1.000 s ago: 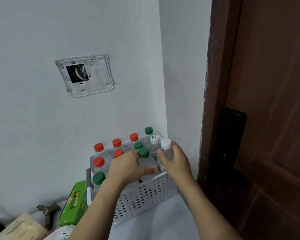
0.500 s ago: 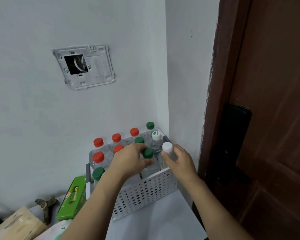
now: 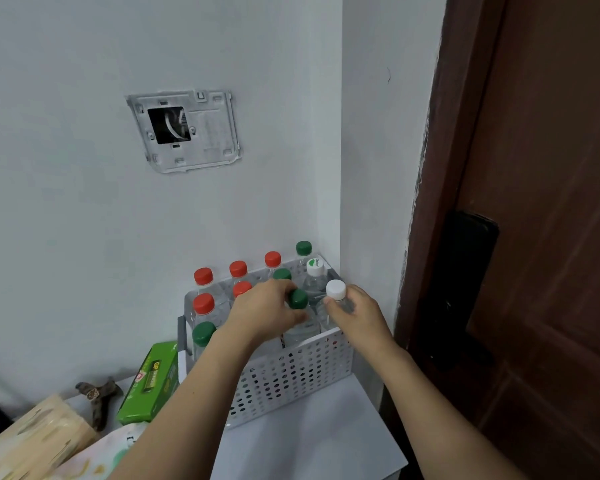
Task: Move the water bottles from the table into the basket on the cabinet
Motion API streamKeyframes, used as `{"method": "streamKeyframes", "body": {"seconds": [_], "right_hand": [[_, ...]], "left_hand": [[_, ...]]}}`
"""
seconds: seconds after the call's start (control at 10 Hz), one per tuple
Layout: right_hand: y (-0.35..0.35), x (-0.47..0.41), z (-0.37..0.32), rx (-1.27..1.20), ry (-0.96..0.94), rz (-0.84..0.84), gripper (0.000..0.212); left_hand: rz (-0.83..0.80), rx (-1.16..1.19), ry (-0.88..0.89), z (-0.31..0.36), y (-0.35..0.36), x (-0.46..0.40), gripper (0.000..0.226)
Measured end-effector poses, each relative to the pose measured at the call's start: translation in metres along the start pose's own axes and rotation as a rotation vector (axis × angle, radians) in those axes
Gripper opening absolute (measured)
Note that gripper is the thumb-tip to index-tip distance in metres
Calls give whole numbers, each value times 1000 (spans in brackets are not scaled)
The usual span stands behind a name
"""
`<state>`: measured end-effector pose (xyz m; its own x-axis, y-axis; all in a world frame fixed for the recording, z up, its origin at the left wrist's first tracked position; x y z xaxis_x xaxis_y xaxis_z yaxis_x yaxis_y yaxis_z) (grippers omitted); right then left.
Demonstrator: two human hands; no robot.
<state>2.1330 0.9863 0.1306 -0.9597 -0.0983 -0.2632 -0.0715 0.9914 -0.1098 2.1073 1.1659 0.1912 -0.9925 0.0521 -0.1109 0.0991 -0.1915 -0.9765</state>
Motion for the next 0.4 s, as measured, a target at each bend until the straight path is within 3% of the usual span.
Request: {"method": "streamKeyframes", "body": {"seconds": [0.3, 0.4], "right_hand": [[-7, 3, -17, -40, 12, 3, 16], [-13, 2, -26, 9, -28, 29, 36]], "left_hand": [[-12, 62, 24, -1, -8, 5, 33], [120, 164, 15, -5, -20, 7, 48]]}}
Point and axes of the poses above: each hand's wrist, its own x-axis away from the middle knuckle, its own y-axis out of the palm, z = x × y, the point moved 4 cm from there along -x, towards the middle knuckle, and after that the axes turned 13 degrees about -x, right-handed, at the moved point
